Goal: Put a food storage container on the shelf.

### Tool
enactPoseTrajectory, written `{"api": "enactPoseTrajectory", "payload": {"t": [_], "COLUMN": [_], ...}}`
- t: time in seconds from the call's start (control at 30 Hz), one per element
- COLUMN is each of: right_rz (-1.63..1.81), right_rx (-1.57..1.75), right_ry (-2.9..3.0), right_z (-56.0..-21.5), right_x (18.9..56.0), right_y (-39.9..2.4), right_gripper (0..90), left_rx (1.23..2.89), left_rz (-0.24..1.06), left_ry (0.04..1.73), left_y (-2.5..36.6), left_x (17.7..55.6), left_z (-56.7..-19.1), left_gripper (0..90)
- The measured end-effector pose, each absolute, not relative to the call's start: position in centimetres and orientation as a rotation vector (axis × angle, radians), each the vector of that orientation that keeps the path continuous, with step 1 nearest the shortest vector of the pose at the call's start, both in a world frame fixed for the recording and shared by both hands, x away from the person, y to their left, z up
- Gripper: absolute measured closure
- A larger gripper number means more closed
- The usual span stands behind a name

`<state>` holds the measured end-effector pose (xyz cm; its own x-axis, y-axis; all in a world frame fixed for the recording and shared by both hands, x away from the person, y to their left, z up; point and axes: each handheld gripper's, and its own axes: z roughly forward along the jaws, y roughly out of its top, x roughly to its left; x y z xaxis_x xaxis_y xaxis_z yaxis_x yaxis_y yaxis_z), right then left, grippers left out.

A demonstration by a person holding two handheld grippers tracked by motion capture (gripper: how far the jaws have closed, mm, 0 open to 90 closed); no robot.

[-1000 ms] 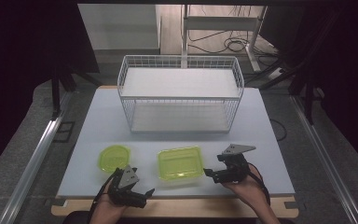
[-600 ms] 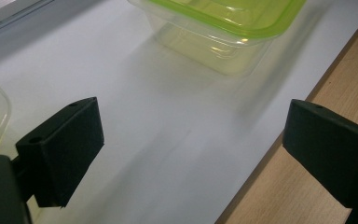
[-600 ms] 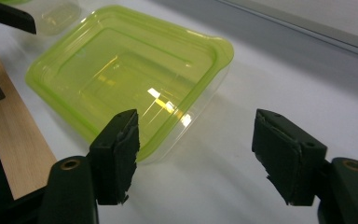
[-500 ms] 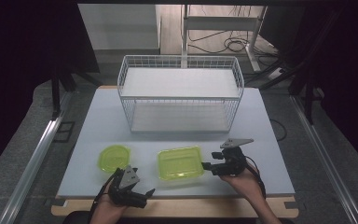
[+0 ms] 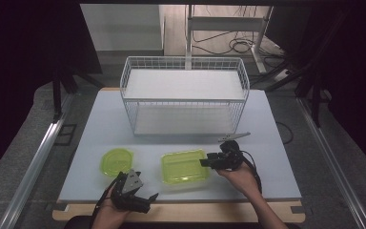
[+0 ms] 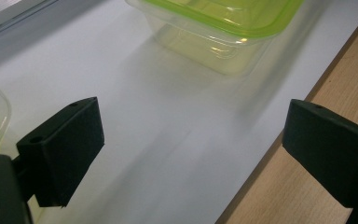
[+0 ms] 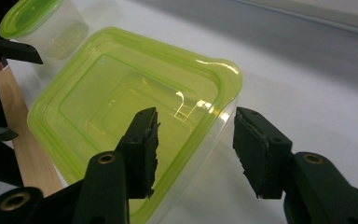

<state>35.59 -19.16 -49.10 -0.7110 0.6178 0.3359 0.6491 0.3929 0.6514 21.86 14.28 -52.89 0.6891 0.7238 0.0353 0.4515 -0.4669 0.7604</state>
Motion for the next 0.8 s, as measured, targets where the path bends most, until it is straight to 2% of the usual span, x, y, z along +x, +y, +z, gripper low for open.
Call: {"api": "enactPoseTrajectory", "payload": {"t": [0.57,0.7,0.8], "right_rz": [-1.166,-1.161,-1.154], "right_rx": [-1.231,-1.246,-1.249], "right_ry": [-2.413,-2.306,-2.28], "right_z": [-50.1,-50.2,-50.1], "right_x": [36.6,36.9,37.0], "right_y": [-19.6,-19.6,-19.4], "right_gripper": [65.9,74.4,76.8], "left_rx": [2.15,2.15,2.15], "left_rz": [0.466,0.467,0.471], "left_ry": [0.885,0.885,0.881], "left_y": [14.2,14.2,14.2], "left_x": [21.8,21.8,21.8], "left_z": [-52.9,-52.9,-52.8], "left_gripper": [5.7,5.7,5.7]}}
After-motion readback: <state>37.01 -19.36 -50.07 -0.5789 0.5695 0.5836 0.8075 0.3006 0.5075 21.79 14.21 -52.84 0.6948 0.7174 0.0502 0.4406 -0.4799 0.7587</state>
